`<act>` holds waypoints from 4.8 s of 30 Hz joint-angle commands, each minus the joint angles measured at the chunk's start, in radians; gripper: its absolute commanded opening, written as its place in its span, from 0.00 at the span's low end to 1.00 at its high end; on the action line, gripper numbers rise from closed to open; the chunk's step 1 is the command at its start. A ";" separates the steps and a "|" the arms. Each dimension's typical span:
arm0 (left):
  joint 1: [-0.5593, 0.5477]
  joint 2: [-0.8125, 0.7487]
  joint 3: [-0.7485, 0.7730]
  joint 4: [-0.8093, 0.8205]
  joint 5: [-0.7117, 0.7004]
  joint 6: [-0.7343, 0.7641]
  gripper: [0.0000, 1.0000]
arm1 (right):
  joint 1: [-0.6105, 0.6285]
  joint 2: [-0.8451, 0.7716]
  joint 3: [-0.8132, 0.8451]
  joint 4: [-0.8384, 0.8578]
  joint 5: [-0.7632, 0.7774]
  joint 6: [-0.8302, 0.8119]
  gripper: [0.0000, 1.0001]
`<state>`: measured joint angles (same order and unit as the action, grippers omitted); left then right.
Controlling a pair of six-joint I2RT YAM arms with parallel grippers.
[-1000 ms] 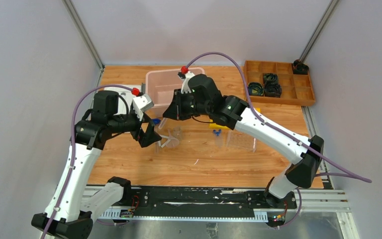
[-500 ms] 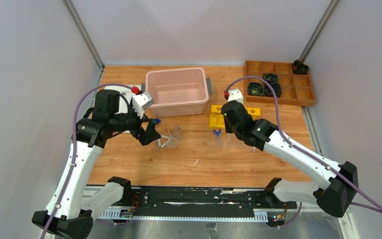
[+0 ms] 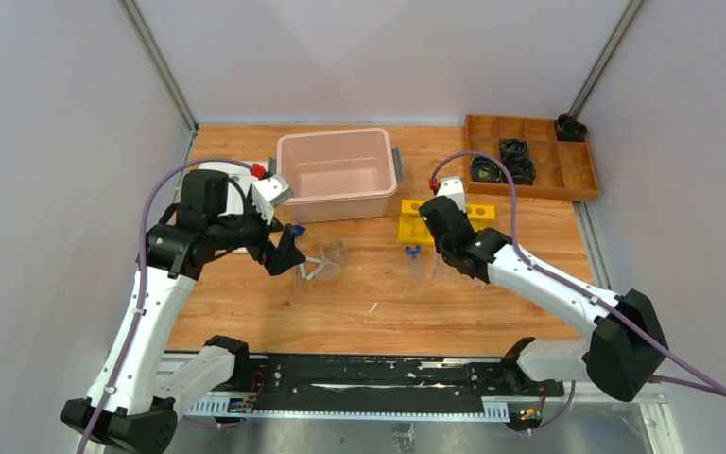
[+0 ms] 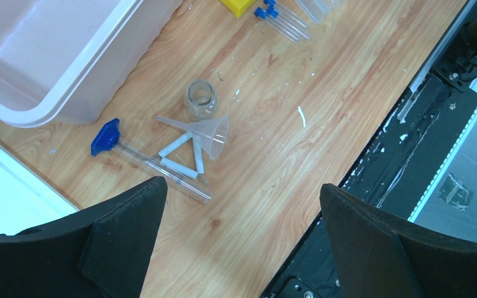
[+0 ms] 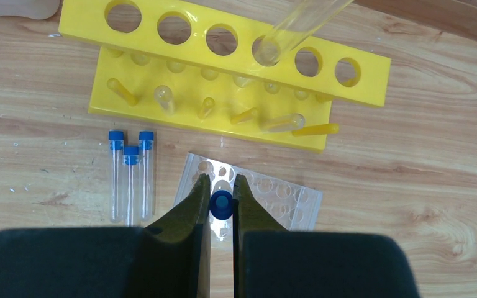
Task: Organize the chemistry lab equipment
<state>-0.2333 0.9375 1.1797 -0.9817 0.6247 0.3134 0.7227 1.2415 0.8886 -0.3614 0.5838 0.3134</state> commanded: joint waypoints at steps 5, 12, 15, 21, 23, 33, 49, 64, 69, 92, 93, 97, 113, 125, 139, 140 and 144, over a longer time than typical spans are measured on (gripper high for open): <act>-0.004 0.000 -0.006 0.016 0.004 0.007 1.00 | -0.029 0.043 -0.020 0.034 -0.047 0.043 0.00; -0.004 0.000 -0.006 0.015 0.003 0.007 1.00 | -0.038 0.050 -0.040 0.045 -0.090 0.059 0.00; -0.004 0.000 -0.005 0.014 0.001 0.008 1.00 | -0.038 0.059 -0.047 0.045 -0.096 0.065 0.00; -0.004 -0.003 -0.003 0.014 -0.003 0.010 1.00 | -0.039 0.079 -0.054 0.045 -0.119 0.076 0.00; -0.004 -0.005 -0.003 0.014 -0.005 0.009 1.00 | -0.040 0.084 -0.055 0.043 -0.125 0.081 0.00; -0.004 -0.007 -0.002 0.015 -0.002 0.009 1.00 | -0.045 0.108 -0.055 0.039 -0.137 0.087 0.00; -0.004 -0.005 0.014 0.015 -0.007 0.011 1.00 | -0.080 0.047 -0.095 0.046 -0.157 0.169 0.33; -0.004 -0.008 0.026 0.014 -0.009 0.000 1.00 | -0.057 -0.025 0.034 -0.098 -0.183 0.192 0.42; -0.004 -0.001 0.030 0.015 -0.012 -0.006 1.00 | 0.029 0.041 0.078 -0.080 -0.238 0.232 0.38; -0.004 -0.021 0.020 0.014 -0.018 -0.004 1.00 | 0.044 0.519 0.242 -0.024 -0.348 0.237 0.30; -0.004 -0.021 0.019 0.014 -0.019 -0.004 1.00 | 0.044 0.524 0.243 -0.024 -0.350 0.237 0.30; -0.004 -0.022 0.018 0.014 -0.019 -0.002 1.00 | 0.044 0.543 0.254 -0.021 -0.361 0.243 0.26; -0.004 -0.027 0.017 0.015 -0.022 0.005 1.00 | 0.076 0.594 0.312 -0.055 -0.345 0.216 0.20; -0.004 -0.033 0.016 0.014 -0.027 0.005 1.00 | 0.080 0.672 0.348 -0.076 -0.376 0.233 0.24; -0.004 -0.025 0.036 0.015 -0.049 -0.018 1.00 | 0.079 0.637 0.433 -0.147 -0.445 0.240 0.00; -0.004 -0.026 0.035 0.015 -0.049 -0.018 1.00 | 0.080 0.618 0.443 -0.148 -0.454 0.242 0.00; -0.004 -0.027 0.034 0.015 -0.032 -0.027 1.00 | 0.102 0.508 0.485 -0.138 -0.475 0.251 0.00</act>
<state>-0.2333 0.9176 1.1854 -0.9817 0.5755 0.3012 0.7925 1.8778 1.3025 -0.4789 0.1436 0.5465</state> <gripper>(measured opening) 0.997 0.042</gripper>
